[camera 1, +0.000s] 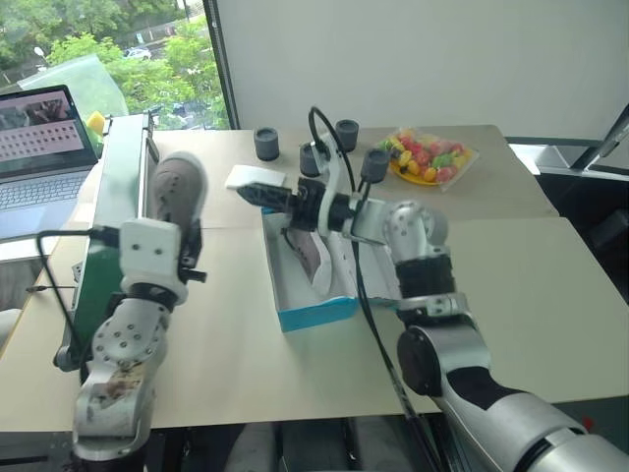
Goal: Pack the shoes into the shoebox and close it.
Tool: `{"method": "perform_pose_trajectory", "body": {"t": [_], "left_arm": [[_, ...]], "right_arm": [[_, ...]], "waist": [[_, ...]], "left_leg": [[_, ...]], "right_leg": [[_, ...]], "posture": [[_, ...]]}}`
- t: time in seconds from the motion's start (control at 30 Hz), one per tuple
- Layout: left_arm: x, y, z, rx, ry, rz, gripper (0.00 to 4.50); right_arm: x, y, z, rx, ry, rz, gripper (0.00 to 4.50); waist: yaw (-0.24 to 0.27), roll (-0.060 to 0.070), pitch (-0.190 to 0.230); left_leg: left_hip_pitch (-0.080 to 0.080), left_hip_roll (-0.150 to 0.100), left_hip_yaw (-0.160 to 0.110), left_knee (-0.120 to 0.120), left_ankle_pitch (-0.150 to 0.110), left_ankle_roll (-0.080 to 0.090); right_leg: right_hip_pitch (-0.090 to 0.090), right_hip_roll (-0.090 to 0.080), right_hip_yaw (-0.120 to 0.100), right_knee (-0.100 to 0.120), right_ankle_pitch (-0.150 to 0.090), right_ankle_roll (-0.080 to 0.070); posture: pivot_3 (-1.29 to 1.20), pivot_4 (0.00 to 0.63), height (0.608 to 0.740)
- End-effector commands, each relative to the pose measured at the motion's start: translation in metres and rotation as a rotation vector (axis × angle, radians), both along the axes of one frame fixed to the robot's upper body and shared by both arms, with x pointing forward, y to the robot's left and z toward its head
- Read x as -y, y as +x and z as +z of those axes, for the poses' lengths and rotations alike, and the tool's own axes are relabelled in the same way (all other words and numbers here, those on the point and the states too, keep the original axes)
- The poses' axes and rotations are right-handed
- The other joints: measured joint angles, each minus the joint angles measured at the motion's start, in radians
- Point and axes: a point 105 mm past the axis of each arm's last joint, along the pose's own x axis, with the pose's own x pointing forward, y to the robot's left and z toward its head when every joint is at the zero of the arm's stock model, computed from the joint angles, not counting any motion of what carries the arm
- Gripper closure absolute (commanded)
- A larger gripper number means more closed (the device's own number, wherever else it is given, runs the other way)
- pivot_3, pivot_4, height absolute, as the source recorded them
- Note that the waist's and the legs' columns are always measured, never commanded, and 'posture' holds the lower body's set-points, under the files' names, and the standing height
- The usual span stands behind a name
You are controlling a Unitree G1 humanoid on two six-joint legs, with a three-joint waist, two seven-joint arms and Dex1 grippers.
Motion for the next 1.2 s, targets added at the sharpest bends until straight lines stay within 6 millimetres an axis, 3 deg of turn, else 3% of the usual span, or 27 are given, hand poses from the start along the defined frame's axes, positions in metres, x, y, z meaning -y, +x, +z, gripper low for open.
{"method": "perform_pose_trajectory", "body": {"t": [0.03,0.47,0.63,1.2], "left_arm": [[0.019,-0.006,0.017,0.073,0.018,-0.066,2.53],[0.036,-0.002,0.014,0.069,0.018,-0.122,2.53],[0.034,-0.002,0.016,0.072,0.028,-0.122,2.53],[0.032,-0.005,0.012,0.055,0.029,-0.117,2.53]], "right_arm": [[-0.007,-0.003,0.020,-0.127,0.146,0.066,0.00],[-0.024,-0.013,0.010,-0.169,0.114,0.092,0.00],[-0.018,-0.005,-0.011,-0.140,0.029,0.035,0.00],[-0.011,-0.001,-0.015,-0.147,0.033,0.017,0.00]], "waist": [[0.003,0.000,0.000],[0.001,0.000,0.000],[0.002,0.000,0.000],[0.001,0.000,0.000]], "left_leg": [[0.000,0.000,0.001,0.000,0.000,0.000],[-0.001,-0.001,0.005,0.001,0.000,0.000],[-0.001,-0.001,0.005,0.001,0.000,0.000],[-0.001,-0.001,0.004,0.001,0.000,0.000]], "right_leg": [[0.000,0.000,0.000,0.000,0.000,0.000],[0.001,0.000,-0.001,0.000,0.000,0.000],[0.002,0.000,-0.001,0.000,0.000,0.001],[0.001,0.000,-0.001,0.000,0.000,0.001]], "posture": [[0.00,0.150,0.726],[0.00,0.150,0.726],[0.00,0.150,0.726],[0.00,0.150,0.726]]}}
